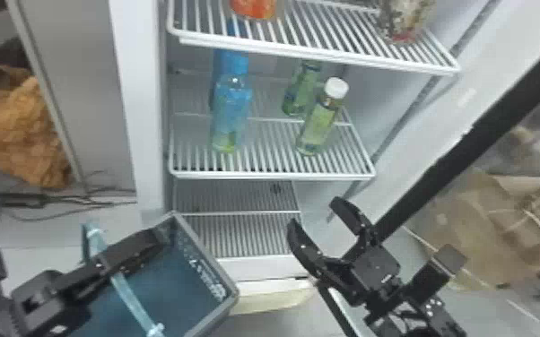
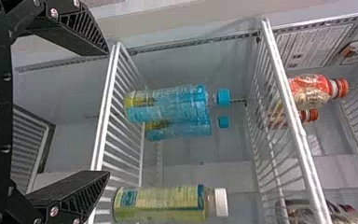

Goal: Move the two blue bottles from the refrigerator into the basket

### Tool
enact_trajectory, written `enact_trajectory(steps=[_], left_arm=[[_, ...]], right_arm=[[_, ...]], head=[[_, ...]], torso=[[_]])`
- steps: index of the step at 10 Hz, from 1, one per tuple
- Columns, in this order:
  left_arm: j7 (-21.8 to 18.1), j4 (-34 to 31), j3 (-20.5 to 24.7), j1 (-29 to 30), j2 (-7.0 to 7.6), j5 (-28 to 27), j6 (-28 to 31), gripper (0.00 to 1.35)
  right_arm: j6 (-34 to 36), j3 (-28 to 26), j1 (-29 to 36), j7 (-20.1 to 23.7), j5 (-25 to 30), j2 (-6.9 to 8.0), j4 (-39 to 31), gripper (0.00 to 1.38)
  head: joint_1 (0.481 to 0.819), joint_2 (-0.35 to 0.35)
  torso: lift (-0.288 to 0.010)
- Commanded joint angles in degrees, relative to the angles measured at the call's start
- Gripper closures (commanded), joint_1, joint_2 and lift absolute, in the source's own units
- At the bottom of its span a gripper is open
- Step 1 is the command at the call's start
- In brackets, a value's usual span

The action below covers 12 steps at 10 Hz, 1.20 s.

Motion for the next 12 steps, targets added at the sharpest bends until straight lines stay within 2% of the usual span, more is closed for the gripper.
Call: enact_trajectory(steps=[1, 5, 12], left_arm=[[0.0, 0.0, -0.1, -0.1, -0.15, 0.0, 0.0, 1.20], [0.0, 0.0, -0.4, -0.6, -0.15, -0.2, 0.0, 1.20], [0.0, 0.2, -1.0, -1.3, -0.15, 0.0, -0.3, 1.20]], right_arm=[[1.3, 1.7, -2.2, 0.0, 0.0, -0.48, 0.8, 0.14], [3.1, 3.3, -7.7, 0.0, 0.3, 0.22, 3.8, 0.14], [7.5, 6.0, -19.6, 1.0, 1.2, 0.83, 10.5, 0.13]], head=[[0.695, -0.252], [0.695, -0.209], [0.695, -0.178]], torso=[[-0.220], [-0.220], [-0.220]])
